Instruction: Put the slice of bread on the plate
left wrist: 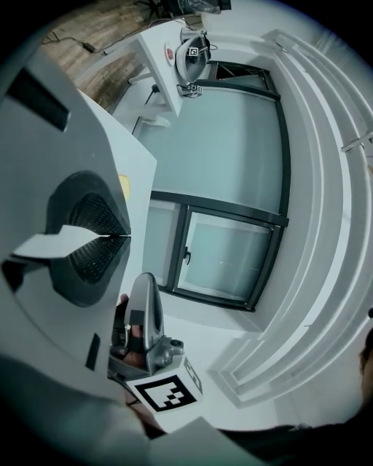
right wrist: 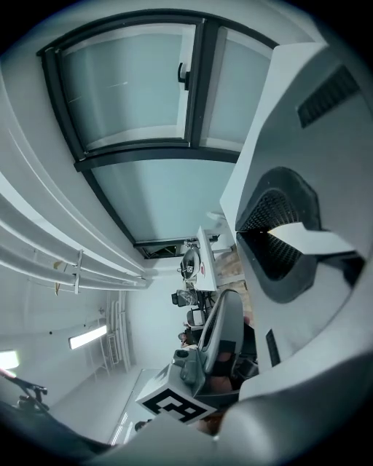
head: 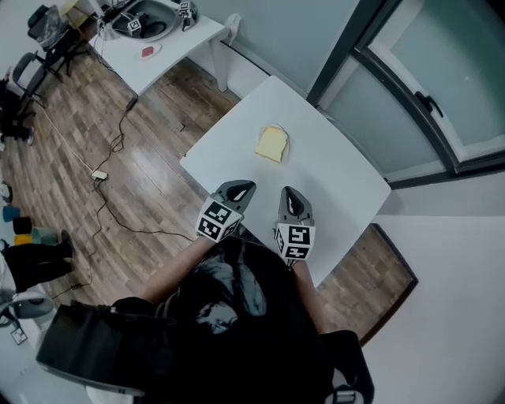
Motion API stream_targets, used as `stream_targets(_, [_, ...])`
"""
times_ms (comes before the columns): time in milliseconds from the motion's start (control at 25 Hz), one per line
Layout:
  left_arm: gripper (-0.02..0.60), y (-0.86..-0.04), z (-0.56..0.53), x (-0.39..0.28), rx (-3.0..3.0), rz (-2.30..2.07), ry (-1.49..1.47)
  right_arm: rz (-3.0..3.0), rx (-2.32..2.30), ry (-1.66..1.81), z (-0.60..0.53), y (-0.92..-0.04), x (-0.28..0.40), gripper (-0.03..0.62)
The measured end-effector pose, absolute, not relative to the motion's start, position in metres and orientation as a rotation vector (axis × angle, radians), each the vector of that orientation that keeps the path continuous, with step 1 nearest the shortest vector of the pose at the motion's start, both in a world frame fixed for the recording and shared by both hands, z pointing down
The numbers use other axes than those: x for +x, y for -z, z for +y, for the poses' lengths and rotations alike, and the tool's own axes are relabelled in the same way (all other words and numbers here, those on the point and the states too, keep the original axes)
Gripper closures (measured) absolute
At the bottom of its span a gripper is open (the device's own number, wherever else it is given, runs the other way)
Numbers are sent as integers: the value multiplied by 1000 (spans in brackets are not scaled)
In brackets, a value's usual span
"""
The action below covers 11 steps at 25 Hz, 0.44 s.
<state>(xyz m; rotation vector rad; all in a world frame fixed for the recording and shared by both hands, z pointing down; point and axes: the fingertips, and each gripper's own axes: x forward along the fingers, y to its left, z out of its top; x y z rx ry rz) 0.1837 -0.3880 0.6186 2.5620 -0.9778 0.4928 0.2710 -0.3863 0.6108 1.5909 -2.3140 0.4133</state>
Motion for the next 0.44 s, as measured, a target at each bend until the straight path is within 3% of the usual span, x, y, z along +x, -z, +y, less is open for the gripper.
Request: stream_targets(440, [578,-619,-371,181,2561,-952,-498,-2369,1511,-438,-381,-614,255,583])
